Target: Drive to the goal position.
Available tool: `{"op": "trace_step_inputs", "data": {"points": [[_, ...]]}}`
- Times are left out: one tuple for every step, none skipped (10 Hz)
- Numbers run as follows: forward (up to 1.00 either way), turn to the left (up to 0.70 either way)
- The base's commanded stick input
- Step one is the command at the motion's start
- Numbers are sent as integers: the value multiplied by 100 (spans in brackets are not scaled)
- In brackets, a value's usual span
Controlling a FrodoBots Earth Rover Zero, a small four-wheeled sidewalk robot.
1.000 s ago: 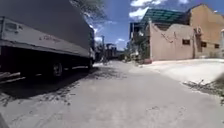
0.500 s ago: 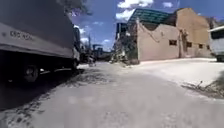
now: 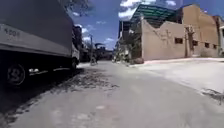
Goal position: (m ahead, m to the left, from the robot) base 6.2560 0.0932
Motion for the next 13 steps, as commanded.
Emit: {"op": "trace_step_inputs", "data": {"points": [[100, 0], [100, 2], [100, 5], [100, 2], [100, 0], [100, 0], [100, 0], [100, 7], [100, 0], [100, 0], [100, 0], [100, 2], [100, 4]]}}
